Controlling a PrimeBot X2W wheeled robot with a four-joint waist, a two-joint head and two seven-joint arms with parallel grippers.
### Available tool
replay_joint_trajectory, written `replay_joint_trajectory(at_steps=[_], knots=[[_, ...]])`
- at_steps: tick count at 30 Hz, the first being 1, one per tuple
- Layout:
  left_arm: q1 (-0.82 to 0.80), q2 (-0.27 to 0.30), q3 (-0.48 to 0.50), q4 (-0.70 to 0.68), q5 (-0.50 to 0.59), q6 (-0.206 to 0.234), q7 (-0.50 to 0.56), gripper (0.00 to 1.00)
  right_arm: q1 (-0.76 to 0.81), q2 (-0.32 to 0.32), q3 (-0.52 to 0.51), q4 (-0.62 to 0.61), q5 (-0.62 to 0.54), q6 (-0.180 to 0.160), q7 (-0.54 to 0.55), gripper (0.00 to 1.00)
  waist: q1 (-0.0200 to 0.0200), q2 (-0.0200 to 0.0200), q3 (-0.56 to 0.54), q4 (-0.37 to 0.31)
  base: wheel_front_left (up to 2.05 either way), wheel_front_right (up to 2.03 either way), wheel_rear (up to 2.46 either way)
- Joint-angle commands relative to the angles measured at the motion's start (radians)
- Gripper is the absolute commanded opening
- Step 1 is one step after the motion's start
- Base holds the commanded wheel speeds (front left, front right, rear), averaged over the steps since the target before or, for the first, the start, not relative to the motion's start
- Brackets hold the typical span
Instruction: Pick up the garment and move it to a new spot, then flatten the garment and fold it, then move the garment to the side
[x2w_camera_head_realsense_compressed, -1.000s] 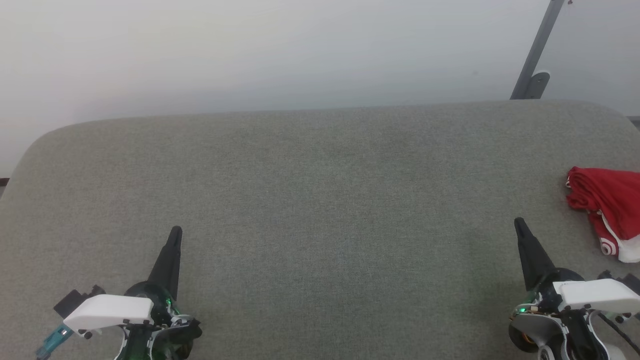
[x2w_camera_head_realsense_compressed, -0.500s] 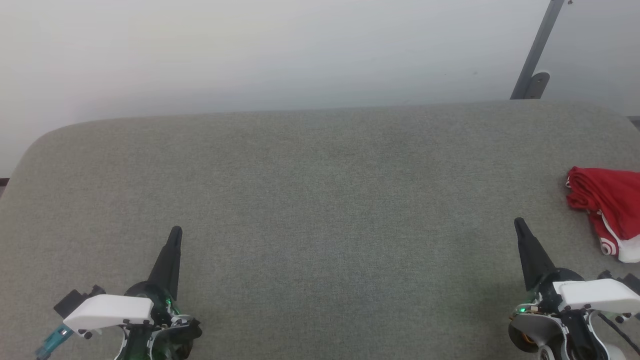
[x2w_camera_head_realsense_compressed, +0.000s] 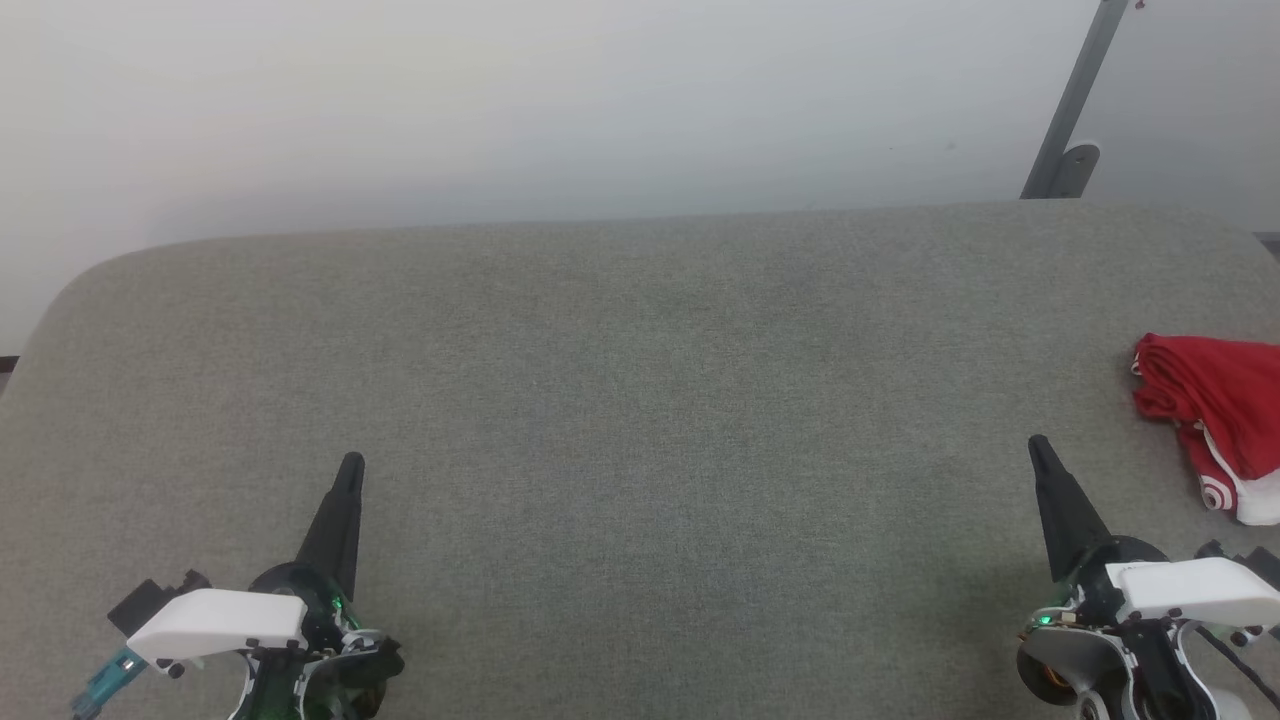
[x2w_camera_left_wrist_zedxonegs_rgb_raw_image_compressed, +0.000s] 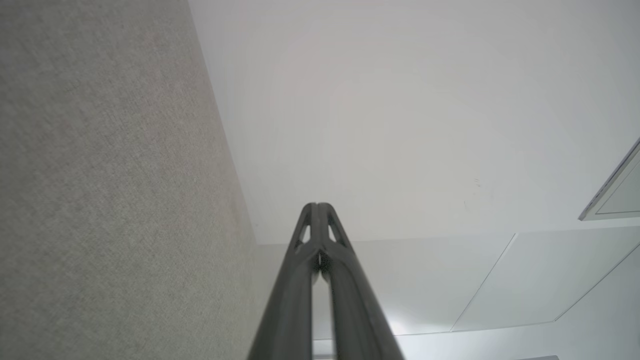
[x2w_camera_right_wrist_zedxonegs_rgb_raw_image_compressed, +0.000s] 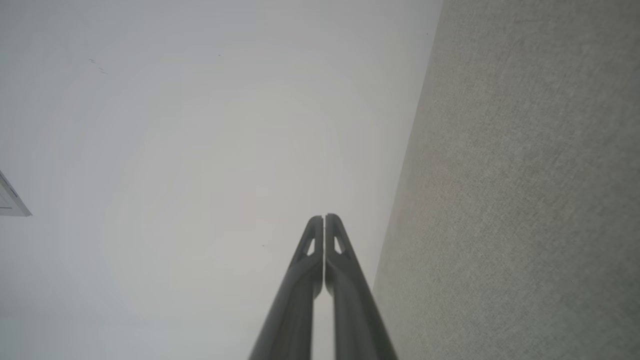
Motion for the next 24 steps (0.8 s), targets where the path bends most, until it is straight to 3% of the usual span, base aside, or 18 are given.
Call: replay_joint_trajectory(at_steps=[1,24], knots=[[-0.012,-0.003,0.003,0.0,-0.003,-0.003,0.003,0.0,-0.006,0.004,-0.001,0.002,0.004,0.0,0.002,0.0,0.0,0.0,0.0,0.0,0.0,0.0,0.0],[-0.012,-0.003,0.002,0.0,-0.003,-0.003,0.003,0.0,-0.006,0.004,-0.001,0.002,0.004,0.0,0.002,0.0,0.0,0.0,0.0,0.0,0.0,0.0,0.0]])
